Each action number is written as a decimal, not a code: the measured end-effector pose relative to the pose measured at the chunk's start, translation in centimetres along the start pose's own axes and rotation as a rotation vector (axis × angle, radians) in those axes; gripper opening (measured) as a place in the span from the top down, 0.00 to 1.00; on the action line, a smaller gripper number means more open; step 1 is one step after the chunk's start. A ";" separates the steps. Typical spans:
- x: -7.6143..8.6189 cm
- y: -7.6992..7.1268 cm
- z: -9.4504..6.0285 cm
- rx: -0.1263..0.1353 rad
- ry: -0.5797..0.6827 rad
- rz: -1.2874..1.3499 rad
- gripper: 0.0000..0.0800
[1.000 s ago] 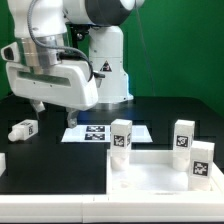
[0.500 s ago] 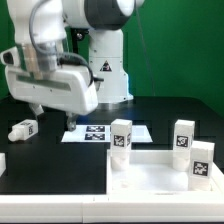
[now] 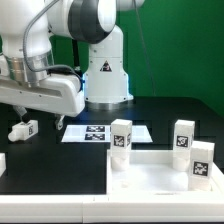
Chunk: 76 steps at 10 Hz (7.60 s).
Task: Assemble square table
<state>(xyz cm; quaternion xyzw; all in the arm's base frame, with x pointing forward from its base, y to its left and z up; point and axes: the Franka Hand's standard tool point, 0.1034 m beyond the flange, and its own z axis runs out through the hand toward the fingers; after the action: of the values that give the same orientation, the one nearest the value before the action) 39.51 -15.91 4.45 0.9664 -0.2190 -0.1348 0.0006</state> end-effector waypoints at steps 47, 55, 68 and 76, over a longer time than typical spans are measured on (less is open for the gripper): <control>1.0 -5.2 -1.1 -0.297 0.113 -1.979 0.65; 0.5 -2.8 -0.5 -0.390 -0.138 -2.810 0.65; 1.8 -5.5 -3.7 -0.428 -0.228 -2.518 0.19; 2.7 -5.0 -4.2 -0.435 0.028 -1.734 0.19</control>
Offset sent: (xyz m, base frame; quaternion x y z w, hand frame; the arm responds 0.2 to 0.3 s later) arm -0.0240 -0.0448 0.0026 0.0025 0.0265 -0.1725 0.9846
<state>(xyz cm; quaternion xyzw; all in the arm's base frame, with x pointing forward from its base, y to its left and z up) 45.11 -12.76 7.51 0.7722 0.6193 -0.1145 0.0846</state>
